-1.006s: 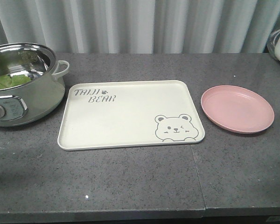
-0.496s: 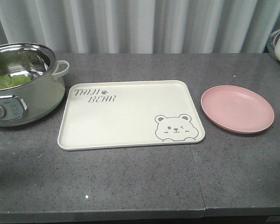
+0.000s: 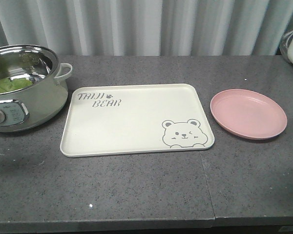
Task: Transfer vegetables to tray and serve
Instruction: 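Reach the left gripper into the pot and grasp the lettuce leaves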
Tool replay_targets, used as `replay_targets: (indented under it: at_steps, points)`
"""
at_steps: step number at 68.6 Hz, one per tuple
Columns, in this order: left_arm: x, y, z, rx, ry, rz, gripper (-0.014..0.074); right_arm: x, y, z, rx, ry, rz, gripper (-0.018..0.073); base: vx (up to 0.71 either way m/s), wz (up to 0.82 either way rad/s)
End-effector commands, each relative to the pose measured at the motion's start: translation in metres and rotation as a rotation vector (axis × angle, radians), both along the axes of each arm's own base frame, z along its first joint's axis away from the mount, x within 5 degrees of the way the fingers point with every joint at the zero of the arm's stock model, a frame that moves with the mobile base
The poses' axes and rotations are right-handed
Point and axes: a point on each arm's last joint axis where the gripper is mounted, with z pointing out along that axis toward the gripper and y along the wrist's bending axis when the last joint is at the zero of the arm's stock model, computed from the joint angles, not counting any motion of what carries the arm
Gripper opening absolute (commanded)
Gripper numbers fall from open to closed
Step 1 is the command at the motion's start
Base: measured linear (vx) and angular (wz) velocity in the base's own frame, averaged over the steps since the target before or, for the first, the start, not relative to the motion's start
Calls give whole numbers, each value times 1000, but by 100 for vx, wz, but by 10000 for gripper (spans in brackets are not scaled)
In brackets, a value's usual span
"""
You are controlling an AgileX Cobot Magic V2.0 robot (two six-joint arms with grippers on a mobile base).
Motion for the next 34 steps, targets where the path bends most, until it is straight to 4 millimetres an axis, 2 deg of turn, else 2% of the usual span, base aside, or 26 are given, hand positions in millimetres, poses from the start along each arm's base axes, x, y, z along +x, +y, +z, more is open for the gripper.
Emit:
replay_targets:
  at_steps: [1, 9, 16, 24, 34]
  points:
    - [24, 1, 20, 0, -69, 10, 599, 1, -2, 15, -14, -100, 2, 582, 0, 0]
    - [59, 2, 25, 8, -27, 5, 591, 1, -2, 15, -14, -100, 2, 582, 0, 0]
    - [91, 4, 21, 33, -9, 12, 591, 1, -2, 15, -14, -100, 2, 582, 0, 0]
    - [125, 5, 6, 35, 20, 11, 591, 1, -2, 15, -14, -100, 2, 582, 0, 0]
    - [156, 7, -16, 55, 50, 15, 590, 1, -2, 15, -14, -100, 2, 582, 0, 0]
